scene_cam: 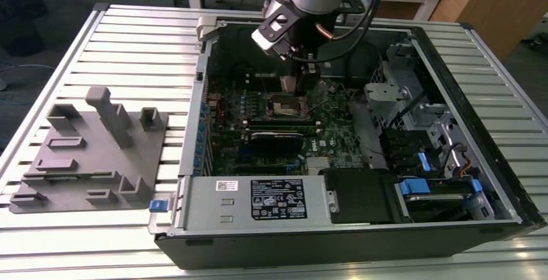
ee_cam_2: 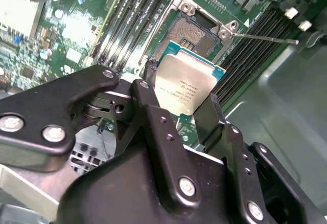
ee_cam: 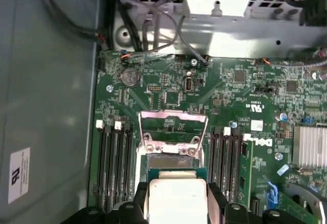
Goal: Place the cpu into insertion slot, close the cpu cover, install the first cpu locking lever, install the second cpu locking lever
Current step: 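Place the cpu into insertion slot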
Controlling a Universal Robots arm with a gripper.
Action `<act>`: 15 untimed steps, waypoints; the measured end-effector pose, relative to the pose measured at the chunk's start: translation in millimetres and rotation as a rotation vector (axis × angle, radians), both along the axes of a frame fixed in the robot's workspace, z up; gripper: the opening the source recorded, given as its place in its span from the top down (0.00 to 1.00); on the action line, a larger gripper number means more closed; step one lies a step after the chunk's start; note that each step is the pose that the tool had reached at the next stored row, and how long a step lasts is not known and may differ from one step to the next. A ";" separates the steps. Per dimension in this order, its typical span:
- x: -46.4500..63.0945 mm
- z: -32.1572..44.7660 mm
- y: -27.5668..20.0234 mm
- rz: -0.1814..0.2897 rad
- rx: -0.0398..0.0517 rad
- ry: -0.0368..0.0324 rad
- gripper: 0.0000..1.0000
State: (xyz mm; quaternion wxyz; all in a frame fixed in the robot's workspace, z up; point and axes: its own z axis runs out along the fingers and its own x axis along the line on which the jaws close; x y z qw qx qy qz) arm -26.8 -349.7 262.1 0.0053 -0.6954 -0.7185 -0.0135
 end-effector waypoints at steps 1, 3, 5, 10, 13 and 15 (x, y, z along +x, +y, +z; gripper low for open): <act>-0.5 -0.8 0.0 -0.008 -0.0001 0.0000 0.46; -1.7 -3.4 0.0 -0.019 -0.0002 0.0001 0.46; -2.6 -7.1 0.0 -0.029 -0.0001 0.0000 0.46; -3.5 -16.2 0.0 -0.039 0.0000 -0.0006 0.46; -4.4 -21.6 0.0 -0.041 -0.0001 -0.0009 0.46; -5.5 -25.2 0.0 -0.041 0.0000 -0.0010 0.46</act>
